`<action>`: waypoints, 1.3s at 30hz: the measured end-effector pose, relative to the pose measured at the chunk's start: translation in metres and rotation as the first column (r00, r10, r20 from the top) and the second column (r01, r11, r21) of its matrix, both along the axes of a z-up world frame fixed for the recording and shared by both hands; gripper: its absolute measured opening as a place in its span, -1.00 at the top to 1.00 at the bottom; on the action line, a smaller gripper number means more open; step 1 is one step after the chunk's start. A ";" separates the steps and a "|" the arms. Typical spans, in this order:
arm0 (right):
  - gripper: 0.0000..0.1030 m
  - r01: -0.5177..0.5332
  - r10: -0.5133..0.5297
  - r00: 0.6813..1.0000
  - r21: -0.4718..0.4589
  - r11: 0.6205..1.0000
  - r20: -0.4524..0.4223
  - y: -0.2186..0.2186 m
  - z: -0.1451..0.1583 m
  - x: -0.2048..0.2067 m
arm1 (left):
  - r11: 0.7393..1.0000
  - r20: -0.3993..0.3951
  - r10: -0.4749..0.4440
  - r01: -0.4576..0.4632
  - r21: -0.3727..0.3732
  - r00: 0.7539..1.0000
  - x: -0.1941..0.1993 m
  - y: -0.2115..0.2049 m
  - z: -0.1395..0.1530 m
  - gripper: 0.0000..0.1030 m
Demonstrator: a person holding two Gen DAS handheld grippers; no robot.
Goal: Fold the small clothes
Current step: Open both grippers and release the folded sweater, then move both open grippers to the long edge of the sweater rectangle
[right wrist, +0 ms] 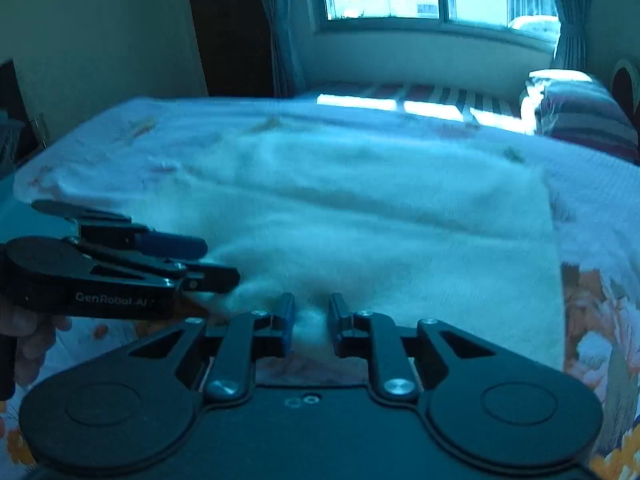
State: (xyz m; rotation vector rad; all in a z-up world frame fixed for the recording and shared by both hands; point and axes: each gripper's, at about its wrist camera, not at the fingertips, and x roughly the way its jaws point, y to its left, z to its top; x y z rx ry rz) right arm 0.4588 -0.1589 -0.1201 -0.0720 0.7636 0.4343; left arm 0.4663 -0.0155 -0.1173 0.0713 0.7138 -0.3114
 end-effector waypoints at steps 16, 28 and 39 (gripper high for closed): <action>0.56 0.021 -0.018 0.994 -0.020 1.000 0.112 0.032 0.026 -0.015 | 0.996 0.014 0.072 -0.071 -0.058 0.997 -0.006 0.015 0.003 0.11; 0.59 0.132 -0.130 0.991 -0.094 0.987 0.028 -0.003 0.005 -0.014 | 0.998 0.029 0.057 -0.057 0.004 0.998 -0.015 -0.008 0.008 -0.07; 0.50 0.283 -0.277 0.958 -0.097 0.954 0.072 -0.046 0.027 -0.020 | 0.962 0.020 0.274 -0.274 -0.016 0.961 -0.024 0.082 0.004 -0.07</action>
